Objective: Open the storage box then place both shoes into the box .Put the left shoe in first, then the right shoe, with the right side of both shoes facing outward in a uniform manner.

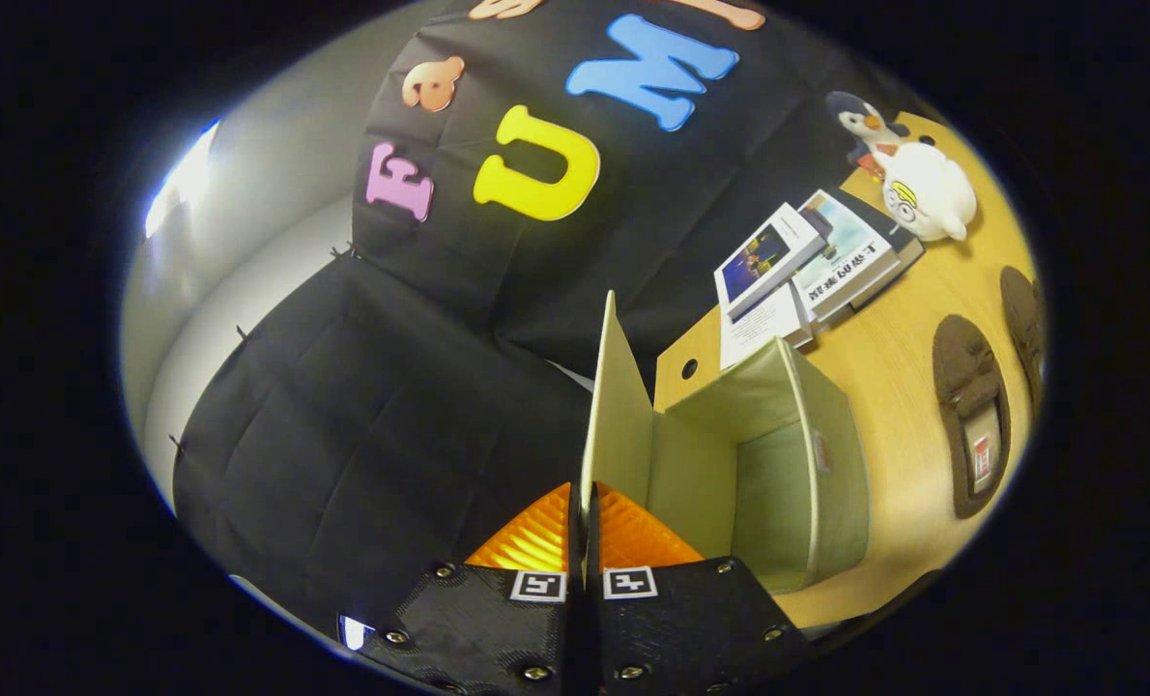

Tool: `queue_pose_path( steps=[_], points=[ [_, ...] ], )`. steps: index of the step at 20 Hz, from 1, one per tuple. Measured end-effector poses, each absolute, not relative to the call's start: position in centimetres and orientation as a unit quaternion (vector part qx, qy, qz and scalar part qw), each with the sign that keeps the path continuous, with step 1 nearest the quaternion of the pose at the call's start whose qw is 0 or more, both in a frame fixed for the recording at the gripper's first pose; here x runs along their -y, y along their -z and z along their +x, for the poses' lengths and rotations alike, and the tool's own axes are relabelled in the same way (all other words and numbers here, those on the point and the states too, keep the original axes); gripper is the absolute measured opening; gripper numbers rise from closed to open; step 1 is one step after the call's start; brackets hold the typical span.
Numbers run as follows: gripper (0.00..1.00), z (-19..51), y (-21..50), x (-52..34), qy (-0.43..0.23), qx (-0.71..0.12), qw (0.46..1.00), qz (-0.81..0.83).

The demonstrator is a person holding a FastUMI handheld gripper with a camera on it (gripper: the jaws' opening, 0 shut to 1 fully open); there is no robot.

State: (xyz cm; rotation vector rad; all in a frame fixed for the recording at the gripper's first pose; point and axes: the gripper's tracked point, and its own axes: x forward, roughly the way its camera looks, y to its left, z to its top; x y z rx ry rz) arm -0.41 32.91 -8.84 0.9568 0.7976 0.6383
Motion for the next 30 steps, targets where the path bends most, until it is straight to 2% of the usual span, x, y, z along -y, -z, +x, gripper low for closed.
queue_pose_path(
  steps=[8,9,11,12,16,17,18,19,20,22,30],
  points=[
    [0.01,-1.0,7.1,-41.6,-0.341,-0.362,0.792,0.355],
    [0.07,-1.1,6.9,-42.7,-0.349,-0.362,0.790,0.351],
    [0.07,-1.6,6.9,-45.3,-0.367,-0.363,0.786,0.342],
    [0.12,-1.8,6.8,-46.2,-0.375,-0.364,0.784,0.335],
    [0.17,-2.1,7.0,-48.5,-0.394,-0.366,0.776,0.329],
    [0.21,-2.2,6.8,-48.9,-0.402,-0.364,0.772,0.332],
    [0.31,-2.3,6.7,-48.8,-0.404,-0.361,0.773,0.330],
    [0.52,-2.0,6.8,-48.6,-0.404,-0.356,0.777,0.325],
    [0.60,-2.0,6.8,-48.2,-0.402,-0.352,0.783,0.318],
    [0.99,-1.5,7.4,-46.6,-0.391,-0.342,0.801,0.297],
    [0.97,2.5,9.0,-35.9,-0.315,-0.300,0.874,0.216]
  ],
)
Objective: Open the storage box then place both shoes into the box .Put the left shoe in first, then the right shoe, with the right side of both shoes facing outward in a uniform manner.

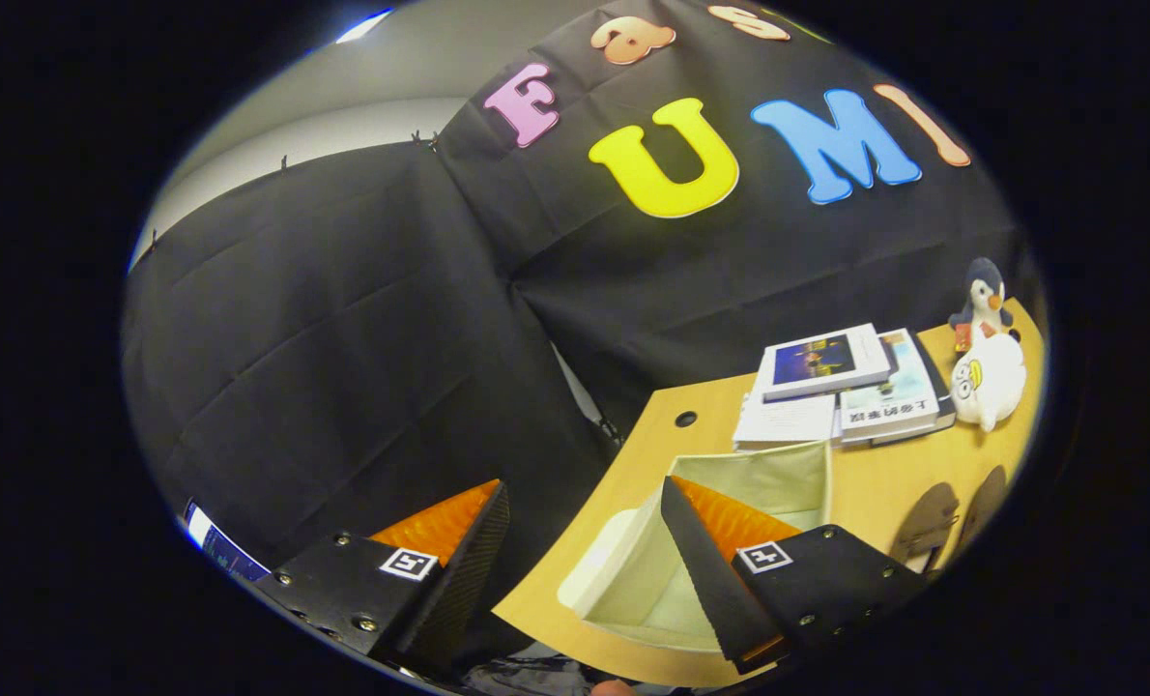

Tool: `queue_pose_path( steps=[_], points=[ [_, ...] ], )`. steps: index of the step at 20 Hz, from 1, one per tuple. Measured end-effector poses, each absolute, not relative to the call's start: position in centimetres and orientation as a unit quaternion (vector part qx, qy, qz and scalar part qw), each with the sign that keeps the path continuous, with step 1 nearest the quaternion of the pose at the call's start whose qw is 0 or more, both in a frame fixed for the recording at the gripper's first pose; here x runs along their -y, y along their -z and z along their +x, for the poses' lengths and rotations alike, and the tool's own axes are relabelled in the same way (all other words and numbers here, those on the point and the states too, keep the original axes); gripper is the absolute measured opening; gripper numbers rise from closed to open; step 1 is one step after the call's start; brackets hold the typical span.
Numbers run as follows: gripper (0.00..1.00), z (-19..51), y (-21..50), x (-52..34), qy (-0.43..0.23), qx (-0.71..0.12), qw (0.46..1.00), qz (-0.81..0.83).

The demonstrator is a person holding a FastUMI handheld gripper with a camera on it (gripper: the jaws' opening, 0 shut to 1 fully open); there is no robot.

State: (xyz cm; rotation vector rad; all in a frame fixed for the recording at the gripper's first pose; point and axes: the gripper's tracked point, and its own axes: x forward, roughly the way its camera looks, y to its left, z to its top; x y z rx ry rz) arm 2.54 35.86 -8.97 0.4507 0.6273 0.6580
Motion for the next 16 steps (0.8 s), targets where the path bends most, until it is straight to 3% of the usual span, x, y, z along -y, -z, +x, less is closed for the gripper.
queue_pose_path(
  steps=[7,16],
  points=[
    [0.97,5.1,11.2,-25.0,-0.234,-0.296,0.907,0.187],
    [0.97,4.9,18.3,-16.3,-0.174,-0.344,0.911,0.147]
  ],
)
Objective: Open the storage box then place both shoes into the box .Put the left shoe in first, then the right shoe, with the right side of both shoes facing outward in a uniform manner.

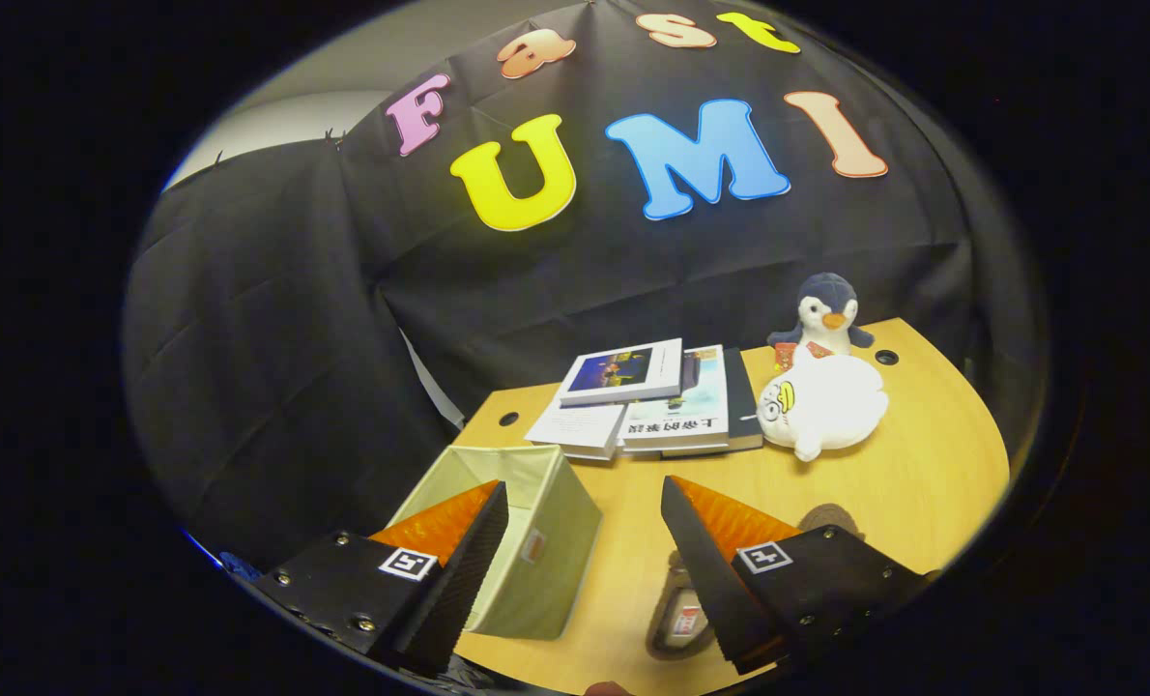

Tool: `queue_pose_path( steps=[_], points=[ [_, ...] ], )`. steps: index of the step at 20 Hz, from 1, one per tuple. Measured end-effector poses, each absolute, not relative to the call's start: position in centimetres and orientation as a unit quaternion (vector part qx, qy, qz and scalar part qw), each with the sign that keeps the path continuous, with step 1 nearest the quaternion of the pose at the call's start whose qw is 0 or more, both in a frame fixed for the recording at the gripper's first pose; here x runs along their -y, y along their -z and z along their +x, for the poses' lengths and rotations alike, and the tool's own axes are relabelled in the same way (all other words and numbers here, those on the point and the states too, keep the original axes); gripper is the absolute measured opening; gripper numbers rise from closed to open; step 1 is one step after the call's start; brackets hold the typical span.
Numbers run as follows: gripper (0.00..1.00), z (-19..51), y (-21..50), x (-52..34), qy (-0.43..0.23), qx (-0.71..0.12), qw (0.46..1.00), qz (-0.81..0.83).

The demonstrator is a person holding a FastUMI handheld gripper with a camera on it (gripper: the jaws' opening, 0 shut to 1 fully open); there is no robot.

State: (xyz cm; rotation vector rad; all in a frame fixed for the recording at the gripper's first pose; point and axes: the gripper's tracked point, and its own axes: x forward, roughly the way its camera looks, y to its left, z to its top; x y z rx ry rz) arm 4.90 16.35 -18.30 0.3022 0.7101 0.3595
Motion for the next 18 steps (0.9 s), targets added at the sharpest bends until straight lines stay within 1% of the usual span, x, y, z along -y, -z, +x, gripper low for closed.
queue_pose_path(
  steps=[8,18],
  points=[
    [0.97,3.4,26.7,-12.5,-0.148,-0.405,0.897,0.098],
    [0.98,0.4,35.1,-10.3,-0.118,-0.481,0.866,0.066]
  ],
)
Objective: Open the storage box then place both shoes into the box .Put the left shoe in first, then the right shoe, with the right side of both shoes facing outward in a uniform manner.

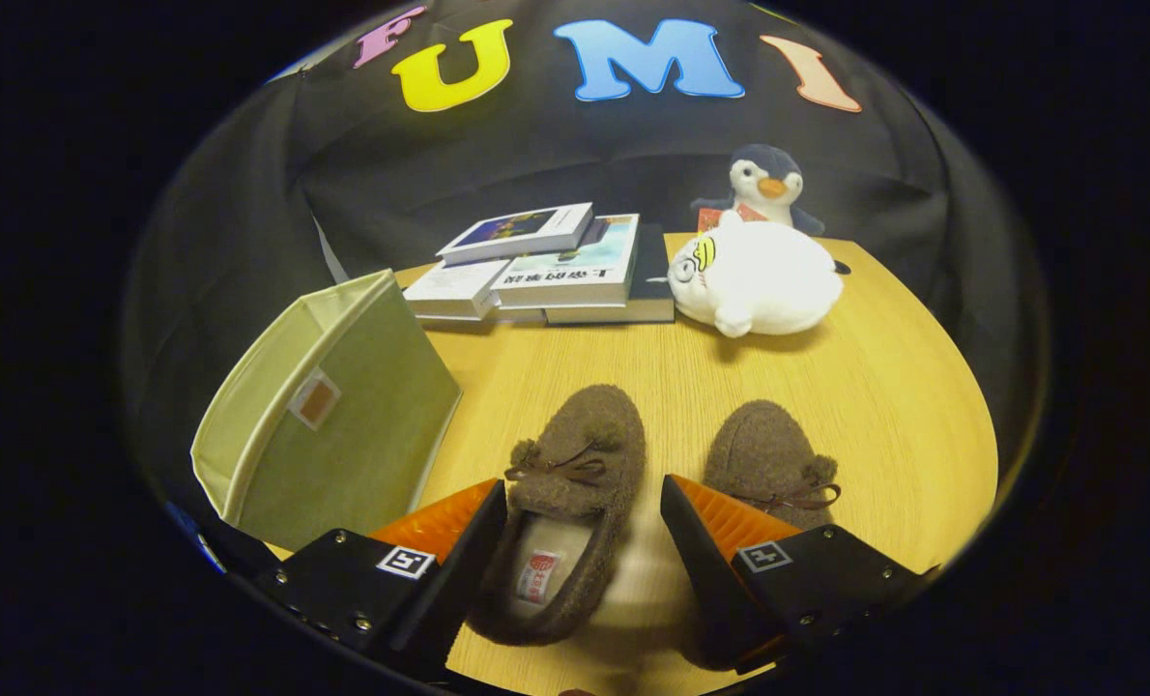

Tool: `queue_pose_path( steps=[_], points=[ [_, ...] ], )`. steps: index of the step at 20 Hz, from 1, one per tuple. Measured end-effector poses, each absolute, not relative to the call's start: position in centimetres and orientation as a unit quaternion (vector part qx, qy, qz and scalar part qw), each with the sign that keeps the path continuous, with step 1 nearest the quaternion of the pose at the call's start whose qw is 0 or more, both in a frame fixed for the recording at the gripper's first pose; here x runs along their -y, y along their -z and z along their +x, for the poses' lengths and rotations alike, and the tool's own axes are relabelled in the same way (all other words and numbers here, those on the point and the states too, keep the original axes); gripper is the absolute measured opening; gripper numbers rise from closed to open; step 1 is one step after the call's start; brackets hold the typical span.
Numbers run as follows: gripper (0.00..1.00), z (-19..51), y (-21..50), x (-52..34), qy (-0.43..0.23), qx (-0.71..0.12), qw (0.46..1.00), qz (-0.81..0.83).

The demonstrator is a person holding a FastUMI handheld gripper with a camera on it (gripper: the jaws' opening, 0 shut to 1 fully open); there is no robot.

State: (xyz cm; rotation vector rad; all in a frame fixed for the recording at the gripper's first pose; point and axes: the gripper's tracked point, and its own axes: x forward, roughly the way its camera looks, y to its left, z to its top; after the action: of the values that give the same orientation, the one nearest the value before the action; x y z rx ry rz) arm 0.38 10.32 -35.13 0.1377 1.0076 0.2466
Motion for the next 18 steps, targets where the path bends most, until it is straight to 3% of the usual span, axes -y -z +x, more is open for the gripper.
queue_pose_path(
  steps=[6,12,13,15,16,18],
  points=[
    [0.96,-0.4,38.0,-10.3,-0.120,-0.510,0.849,0.069],
    [0.84,0.0,39.5,-10.5,-0.116,-0.534,0.833,0.086],
    [0.70,-0.1,39.6,-10.8,-0.115,-0.539,0.829,0.096],
    [0.55,0.1,39.6,-11.0,-0.112,-0.541,0.827,0.100],
    [0.55,-0.5,39.9,-11.0,-0.115,-0.542,0.826,0.098],
    [0.29,-0.3,40.1,-10.0,-0.082,-0.545,0.828,0.104]
  ],
)
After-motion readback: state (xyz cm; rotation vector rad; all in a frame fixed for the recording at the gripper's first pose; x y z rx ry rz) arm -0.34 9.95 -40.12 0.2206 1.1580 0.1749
